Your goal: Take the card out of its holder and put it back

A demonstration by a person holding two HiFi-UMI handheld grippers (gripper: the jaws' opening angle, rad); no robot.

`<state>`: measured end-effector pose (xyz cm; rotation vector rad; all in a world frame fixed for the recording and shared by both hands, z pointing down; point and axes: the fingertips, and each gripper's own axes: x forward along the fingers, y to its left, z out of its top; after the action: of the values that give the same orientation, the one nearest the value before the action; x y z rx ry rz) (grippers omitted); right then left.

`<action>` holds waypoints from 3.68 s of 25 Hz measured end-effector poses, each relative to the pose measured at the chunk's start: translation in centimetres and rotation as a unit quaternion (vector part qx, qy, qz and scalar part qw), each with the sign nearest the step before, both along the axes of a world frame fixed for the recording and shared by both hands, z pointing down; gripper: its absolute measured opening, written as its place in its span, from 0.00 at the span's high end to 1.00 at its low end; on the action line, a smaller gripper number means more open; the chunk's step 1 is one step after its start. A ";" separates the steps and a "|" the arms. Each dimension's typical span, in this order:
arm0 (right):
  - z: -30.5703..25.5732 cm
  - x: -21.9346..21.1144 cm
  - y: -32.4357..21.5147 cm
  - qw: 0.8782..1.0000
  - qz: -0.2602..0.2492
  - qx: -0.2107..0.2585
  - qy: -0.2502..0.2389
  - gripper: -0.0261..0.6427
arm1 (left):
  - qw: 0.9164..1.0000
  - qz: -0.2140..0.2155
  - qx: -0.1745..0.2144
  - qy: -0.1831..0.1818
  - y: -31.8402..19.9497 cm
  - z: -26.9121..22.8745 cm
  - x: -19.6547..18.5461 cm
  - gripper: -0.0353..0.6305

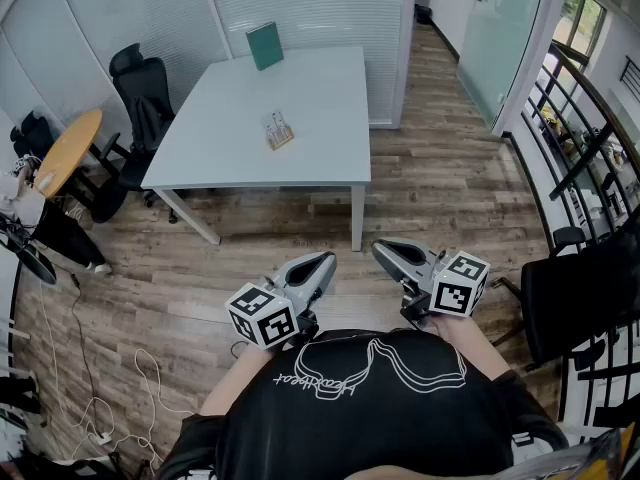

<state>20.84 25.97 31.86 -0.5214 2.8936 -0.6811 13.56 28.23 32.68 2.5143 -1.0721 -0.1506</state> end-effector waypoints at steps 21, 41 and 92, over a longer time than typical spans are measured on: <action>-2.5 0.0 1.2 0.998 -0.013 0.054 -0.017 0.95 | 0.999 -0.021 0.030 -0.022 1.7 -1.8 1.1 0.93; 0.2 -6.2 -7.6 0.999 -0.033 0.031 -0.001 0.95 | 0.999 -0.043 0.020 0.002 -7.2 0.6 -5.6 0.93; 13.7 -25.3 -47.5 0.982 0.052 -0.173 0.051 0.95 | 0.995 0.018 -0.094 -0.024 -49.1 14.5 -27.8 0.83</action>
<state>-4.44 -21.49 45.60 -0.7616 2.8225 -1.1832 -14.27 -20.84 47.14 2.3778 -1.0093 0.0208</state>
